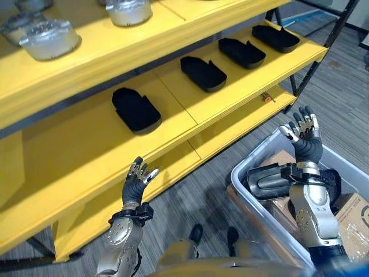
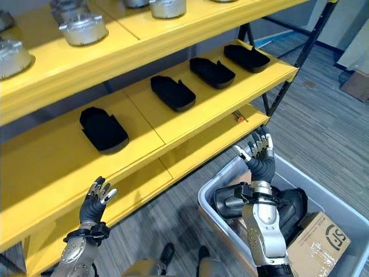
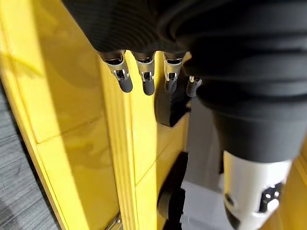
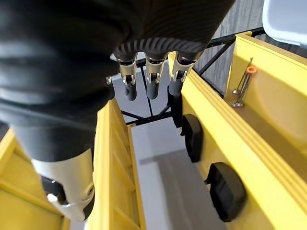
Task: Move parts from the plastic box to the shelf.
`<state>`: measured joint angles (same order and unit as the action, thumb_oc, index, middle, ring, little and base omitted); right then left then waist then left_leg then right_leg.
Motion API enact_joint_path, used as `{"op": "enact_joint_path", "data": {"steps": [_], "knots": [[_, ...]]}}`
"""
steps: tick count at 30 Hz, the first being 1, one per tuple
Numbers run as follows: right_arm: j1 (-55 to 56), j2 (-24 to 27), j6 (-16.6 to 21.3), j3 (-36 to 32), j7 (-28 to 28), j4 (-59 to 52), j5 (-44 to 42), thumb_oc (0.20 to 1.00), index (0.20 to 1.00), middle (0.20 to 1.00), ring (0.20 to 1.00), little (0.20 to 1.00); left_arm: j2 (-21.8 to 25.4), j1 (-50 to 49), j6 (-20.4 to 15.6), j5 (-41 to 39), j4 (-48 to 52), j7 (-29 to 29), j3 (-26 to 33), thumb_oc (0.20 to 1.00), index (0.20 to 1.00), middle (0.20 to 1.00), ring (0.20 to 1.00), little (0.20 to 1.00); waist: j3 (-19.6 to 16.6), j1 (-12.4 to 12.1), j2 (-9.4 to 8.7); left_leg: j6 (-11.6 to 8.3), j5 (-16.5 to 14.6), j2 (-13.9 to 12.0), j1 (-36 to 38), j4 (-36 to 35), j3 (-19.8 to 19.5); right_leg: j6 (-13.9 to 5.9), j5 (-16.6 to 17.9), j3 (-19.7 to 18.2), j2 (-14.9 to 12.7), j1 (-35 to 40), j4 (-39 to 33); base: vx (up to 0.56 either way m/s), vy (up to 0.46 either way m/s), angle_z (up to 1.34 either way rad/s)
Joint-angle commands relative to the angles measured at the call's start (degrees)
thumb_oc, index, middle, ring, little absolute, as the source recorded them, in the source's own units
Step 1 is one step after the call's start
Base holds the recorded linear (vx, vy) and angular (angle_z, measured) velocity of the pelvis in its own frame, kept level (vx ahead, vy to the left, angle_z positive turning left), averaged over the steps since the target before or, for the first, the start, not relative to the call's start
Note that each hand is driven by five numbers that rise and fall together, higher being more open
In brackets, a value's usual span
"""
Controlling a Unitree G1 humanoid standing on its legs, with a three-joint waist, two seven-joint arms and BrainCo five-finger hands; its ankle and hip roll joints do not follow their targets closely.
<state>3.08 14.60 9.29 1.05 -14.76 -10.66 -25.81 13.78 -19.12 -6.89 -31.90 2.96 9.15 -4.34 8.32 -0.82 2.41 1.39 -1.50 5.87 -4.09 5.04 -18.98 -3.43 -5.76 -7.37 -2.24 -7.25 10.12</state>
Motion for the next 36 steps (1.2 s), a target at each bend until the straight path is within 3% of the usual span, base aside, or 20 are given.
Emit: {"op": "enact_joint_path", "data": {"steps": [1,13,15,18,20,22,24,31,36], "knots": [[-1.6,1.8,1.3,-0.5,0.8,-2.7,-1.5,1.0,1.0,1.0,1.0,1.0,0.7,-0.7,-2.8,1.1,4.6,0.4,3.2,1.0,1.0,1.0,1.0,1.0,-0.4,-1.2,-0.75,-1.41,0.4,-1.4,1.4,-2.0,0.1,-2.24,5.6,-1.3,0.4,3.8,-8.5,-0.01,0.181,-0.52],[-1.0,0.0,-0.1,-0.7,2.2,-3.1,-2.6,1.0,1.0,1.0,1.0,1.0,2.3,-1.8,-2.0,2.6,4.8,-0.1,4.8,1.0,1.0,1.0,1.0,1.0,0.3,0.0,-1.38,2.47,-2.6,1.7,1.1,-0.6,9.3,-7.42,10.6,-8.3,-2.2,-1.9,-8.2,-0.07,0.164,-0.42],[-1.6,-0.2,-0.2,0.1,2.6,-2.7,-2.3,1.0,1.0,1.0,1.0,1.0,2.9,-1.8,-2.2,2.9,4.3,0.1,5.6,1.0,1.0,1.0,1.0,1.0,1.5,-0.6,-1.26,3.04,-3.8,0.6,1.1,0.1,12.8,-7.85,10.6,-4.6,-2.7,-4.0,-6.7,-0.1,0.048,-1.05],[-2.4,-0.3,0.1,1.7,3.0,-1.7,-1.9,1.0,1.0,1.0,1.0,1.0,2.8,-2.8,-2.5,2.7,4.4,1.0,7.2,1.0,1.0,1.0,1.0,1.0,1.9,-2.8,-0.39,2.32,-4.0,-1.8,2.6,-1.2,16.9,-5.7,9.1,13.8,-7.4,-3.9,-5.5,-0.06,0.011,-1.58],[-3.5,0.0,-0.7,2.6,3.2,-0.7,-1.2,1.0,1.0,1.0,1.0,1.0,1.7,-3.7,-2.4,2.1,4.5,1.3,8.4,1.0,1.0,1.0,1.0,1.0,1.4,-3.3,-0.53,2.08,-4.1,-3.1,4.8,-3.2,20.2,-5.51,11.0,19.3,-8.4,-4.6,-7.7,0.06,-0.046,-1.75],[-2.5,0.4,-1.1,1.5,3.4,-1.3,-0.7,1.0,1.0,1.0,1.0,1.0,0.8,-4.2,-2.1,2.2,4.1,0.8,8.5,1.0,1.0,1.0,1.0,1.0,1.1,-3.0,-1.77,1.6,-4.9,-3.1,5.8,-3.6,21.6,-5.89,13.4,18.5,-7.0,-3.2,-11.8,0.18,-0.154,-0.95],[-0.2,0.8,-0.9,-0.3,3.2,-2.1,-0.9,1.0,1.0,1.0,1.0,1.0,0.0,-3.5,-1.7,2.1,3.6,0.7,7.4,1.0,1.0,1.0,1.0,1.0,0.2,-2.1,-2.3,0.51,-5.1,-4.3,6.2,-3.6,21.1,-5.44,13.0,18.7,-6.1,-1.6,-12.8,0.25,-0.196,0.07],[4.0,1.4,-0.4,-5.2,2.5,-2.6,-0.9,1.0,1.0,1.0,1.0,1.0,0.0,-2.3,-0.9,2.3,2.8,0.2,5.9,1.0,1.0,1.0,1.0,1.0,-0.6,0.5,-1.66,-2.33,-4.1,-8.4,8.4,-5.4,21.3,-4.04,9.3,21.2,-4.7,0.1,-10.7,0.19,-0.127,0.22],[6.9,1.9,-0.1,-9.4,1.7,-2.6,-0.2,1.0,1.0,1.0,1.0,1.0,0.4,-1.6,-0.4,2.5,2.4,-0.2,5.4,1.0,1.0,1.0,1.0,1.0,-0.7,2.4,-0.75,-4.55,-1.3,-10.9,8.5,-5.4,20.9,-2.76,6.9,22.3,-3.5,0.4,-9.5,0.17,-0.113,0.12]]}}
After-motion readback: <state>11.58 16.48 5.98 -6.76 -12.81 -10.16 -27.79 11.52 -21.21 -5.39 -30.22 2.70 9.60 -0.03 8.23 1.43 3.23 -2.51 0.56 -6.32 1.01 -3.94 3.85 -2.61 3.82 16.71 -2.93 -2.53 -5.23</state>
